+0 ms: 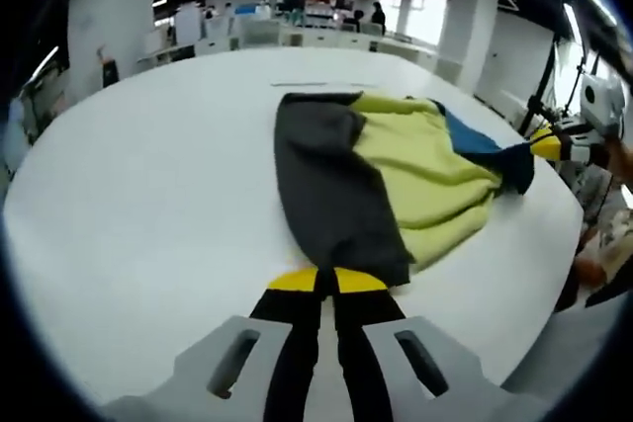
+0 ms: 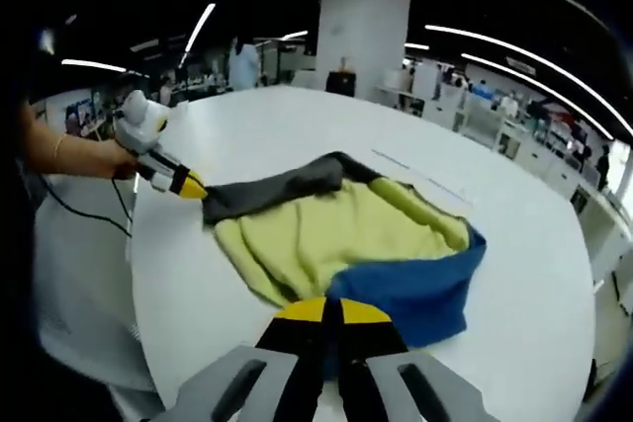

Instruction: Fold the garment on the visible template until the final outline fits inside the template.

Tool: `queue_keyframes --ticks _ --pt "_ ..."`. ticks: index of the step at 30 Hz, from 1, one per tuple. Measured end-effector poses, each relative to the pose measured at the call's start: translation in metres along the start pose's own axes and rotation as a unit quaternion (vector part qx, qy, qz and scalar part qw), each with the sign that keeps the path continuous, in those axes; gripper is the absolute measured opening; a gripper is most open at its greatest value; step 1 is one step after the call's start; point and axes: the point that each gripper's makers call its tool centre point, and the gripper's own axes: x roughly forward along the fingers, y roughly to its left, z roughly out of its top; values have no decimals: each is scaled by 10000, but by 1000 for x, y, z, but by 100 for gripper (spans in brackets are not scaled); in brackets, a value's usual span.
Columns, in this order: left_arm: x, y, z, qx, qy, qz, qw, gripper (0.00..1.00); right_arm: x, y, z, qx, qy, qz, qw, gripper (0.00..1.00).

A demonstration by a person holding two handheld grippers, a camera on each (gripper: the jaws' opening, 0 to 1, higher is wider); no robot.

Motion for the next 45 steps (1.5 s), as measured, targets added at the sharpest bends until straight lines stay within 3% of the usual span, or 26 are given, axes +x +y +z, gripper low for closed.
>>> queue_keyframes --ticks 9,13,17,23,29,31,33,37,39,42,43,45 --pt "-11 26 18 247 -74 134 9996 1 -25 -54 22 848 -513 -495 9938 0" --pt "-11 37 21 325 -22 257 9991 1 -35 -74 27 1288 -719 -658 9869 0" --pt "-9 49 24 410 29 368 9985 1 -43 -92 27 1398 -786 -879 9831 0" --pt "-7 73 27 465 144 565 9972 1 -59 -132 19 1744 -917 -1507 9688 0" --pt "-1 98 32 474 256 733 9959 1 -73 -173 -10 2550 -954 -2071 9397 0" --pt "0 104 32 620 351 844 9939 1 -76 -182 -19 2665 -933 -2200 9337 0" --pt "3 108 32 680 367 844 9934 1 -79 -194 -32 2944 -906 -2404 9205 0" --pt "9 119 27 868 620 973 9895 1 -81 -212 -51 3278 -907 -2682 9013 0" --pt "15 127 25 988 751 1025 9870 1 -83 -219 -61 3552 -881 -2863 8855 0" --pt "19 131 20 1291 1012 1041 9809 1 -89 -233 -75 3675 -858 -3189 8694 0" --pt "21 133 19 1342 1066 1057 9795 1 -88 -234 -76 3686 -848 -3198 8687 0" --pt "25 135 18 1258 1090 1054 9804 1 -90 -243 -86 3773 -821 -3375 8585 0"
